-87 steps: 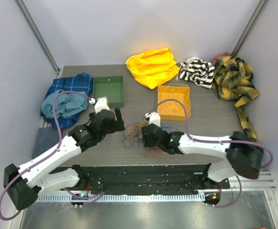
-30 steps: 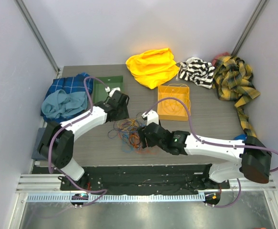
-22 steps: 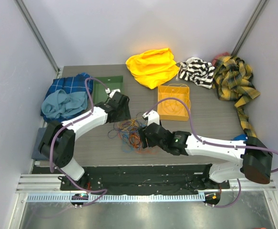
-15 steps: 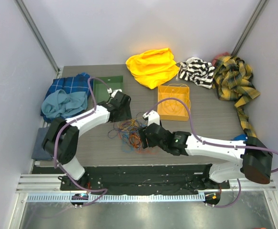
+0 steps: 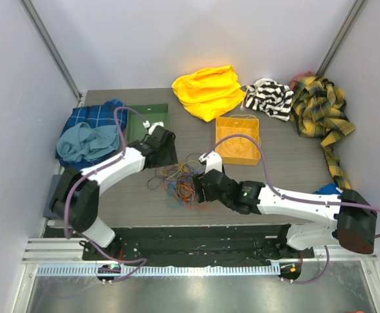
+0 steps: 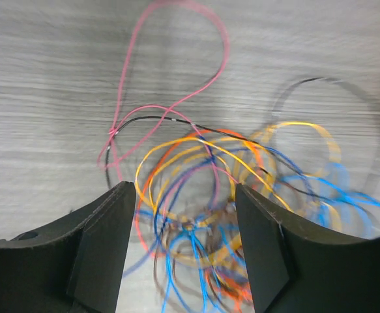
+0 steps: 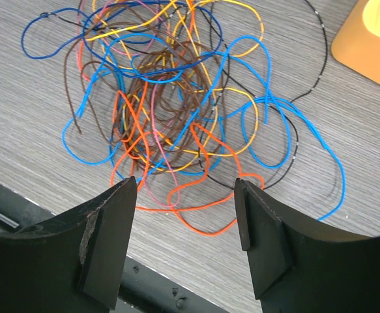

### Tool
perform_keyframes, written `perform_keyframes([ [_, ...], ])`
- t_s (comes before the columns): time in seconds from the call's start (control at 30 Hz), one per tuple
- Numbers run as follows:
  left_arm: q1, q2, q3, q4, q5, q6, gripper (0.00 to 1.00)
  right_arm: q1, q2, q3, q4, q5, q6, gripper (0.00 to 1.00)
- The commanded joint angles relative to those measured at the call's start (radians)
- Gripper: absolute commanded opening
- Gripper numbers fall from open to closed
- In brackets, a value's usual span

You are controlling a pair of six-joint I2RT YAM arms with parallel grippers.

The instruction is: Untangle the cables

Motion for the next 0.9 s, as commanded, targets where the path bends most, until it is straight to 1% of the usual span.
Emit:
perform_keyframes([
  [0.0, 0.005, -0.182, -0.039, 0.01, -0.044, 0.001, 0.68, 0.006, -0.034, -0.017, 0.029, 0.052, 0.017, 0.69],
  [0.1, 0.003, -0.254, -0.057, -0.001, -0.026, -0.016, 0.68, 0.006, -0.035, -0.021, 0.041, 0.063, 0.026, 0.69],
  [0.17, 0.002, -0.303, -0.085, 0.001, 0.011, -0.034, 0.67, 0.004, -0.035, -0.012, 0.055, 0.07, 0.024, 0.69],
  [0.23, -0.015, -0.33, -0.117, 0.004, 0.034, -0.053, 0.64, 0.004, -0.028, -0.003, 0.061, 0.078, 0.02, 0.68],
  [0.27, -0.029, -0.35, -0.126, 0.005, 0.04, -0.062, 0.63, 0.004, -0.025, 0.006, 0.065, 0.078, 0.021, 0.68],
  [0.37, -0.128, -0.376, -0.18, 0.008, 0.038, -0.099, 0.6, 0.004, -0.008, 0.022, 0.067, 0.073, 0.017, 0.68],
  [0.5, -0.19, -0.372, -0.241, 0.022, 0.037, -0.155, 0.57, 0.004, 0.005, 0.023, 0.067, 0.064, 0.023, 0.68],
  [0.7, -0.199, -0.355, -0.309, 0.065, 0.061, -0.18, 0.55, 0.006, -0.009, 0.011, 0.066, 0.066, 0.033, 0.68],
  [0.87, -0.199, -0.315, -0.301, 0.091, 0.057, -0.168, 0.54, 0.006, -0.02, 0.0, 0.058, 0.067, 0.04, 0.68],
])
